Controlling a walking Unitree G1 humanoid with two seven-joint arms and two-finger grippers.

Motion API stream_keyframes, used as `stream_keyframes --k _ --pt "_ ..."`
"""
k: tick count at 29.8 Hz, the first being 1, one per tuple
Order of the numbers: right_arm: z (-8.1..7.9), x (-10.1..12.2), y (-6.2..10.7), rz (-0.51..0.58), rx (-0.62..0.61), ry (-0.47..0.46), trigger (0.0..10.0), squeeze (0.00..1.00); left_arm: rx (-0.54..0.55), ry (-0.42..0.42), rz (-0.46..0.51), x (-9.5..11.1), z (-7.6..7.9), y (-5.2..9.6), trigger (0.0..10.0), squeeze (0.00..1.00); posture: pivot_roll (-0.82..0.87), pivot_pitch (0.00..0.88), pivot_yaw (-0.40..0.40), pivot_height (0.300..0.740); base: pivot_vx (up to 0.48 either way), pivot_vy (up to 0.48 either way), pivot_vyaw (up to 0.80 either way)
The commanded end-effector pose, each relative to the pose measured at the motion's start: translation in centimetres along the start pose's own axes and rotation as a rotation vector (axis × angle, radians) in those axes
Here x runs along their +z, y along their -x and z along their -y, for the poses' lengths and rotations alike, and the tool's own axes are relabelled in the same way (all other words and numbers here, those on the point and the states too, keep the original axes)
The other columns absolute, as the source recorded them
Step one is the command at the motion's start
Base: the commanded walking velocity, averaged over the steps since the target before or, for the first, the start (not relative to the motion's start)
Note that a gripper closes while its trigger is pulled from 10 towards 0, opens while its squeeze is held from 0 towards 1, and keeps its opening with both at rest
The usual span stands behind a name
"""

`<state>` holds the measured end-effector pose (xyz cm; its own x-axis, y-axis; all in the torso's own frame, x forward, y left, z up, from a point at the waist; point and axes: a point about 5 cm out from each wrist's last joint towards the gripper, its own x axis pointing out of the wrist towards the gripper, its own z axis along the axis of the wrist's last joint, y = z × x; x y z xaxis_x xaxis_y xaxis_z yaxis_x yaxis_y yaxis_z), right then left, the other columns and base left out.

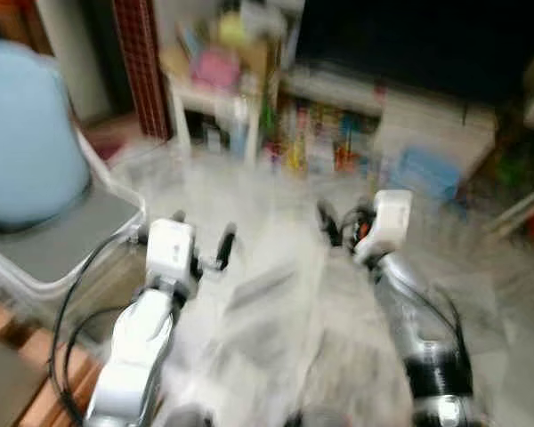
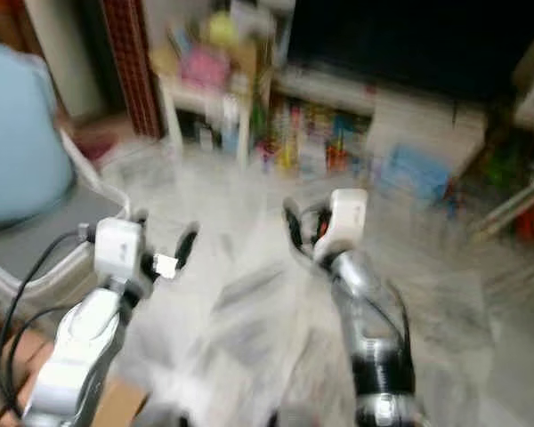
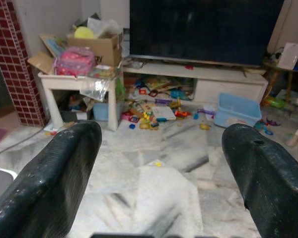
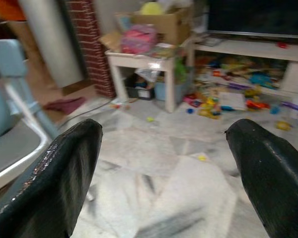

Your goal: Restocking fridge

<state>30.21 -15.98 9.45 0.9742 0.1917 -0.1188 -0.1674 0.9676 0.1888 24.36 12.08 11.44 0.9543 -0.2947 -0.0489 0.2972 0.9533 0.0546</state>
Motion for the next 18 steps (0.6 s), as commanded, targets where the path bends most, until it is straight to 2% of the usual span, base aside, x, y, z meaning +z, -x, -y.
stream_keyframes --k 1,11,18 --pt "-0.5 0.9 -0.1 0.028 0.006 -0.004 10.0 0.0 0.009 -0.008 0.001 0.3 -0.7 -0.1 10.0 0.0 0.06 0.0 -0.05 0.74 -0.255 0.0 0.0" --pt "-0.7 0.6 1.5 0.032 -0.041 -0.027 10.0 0.0 -0.016 -0.009 0.006 0.9 -1.1 -0.8 10.0 0.0 0.01 0.0 -0.001 0.74 -0.291 0.0 0.0" --pt "-0.8 0.4 1.8 0.035 -0.066 -0.047 10.0 0.0 -0.036 -0.026 -0.001 1.1 -1.5 -1.0 10.0 0.0 0.01 0.003 0.021 0.74 -0.299 0.0 0.0"
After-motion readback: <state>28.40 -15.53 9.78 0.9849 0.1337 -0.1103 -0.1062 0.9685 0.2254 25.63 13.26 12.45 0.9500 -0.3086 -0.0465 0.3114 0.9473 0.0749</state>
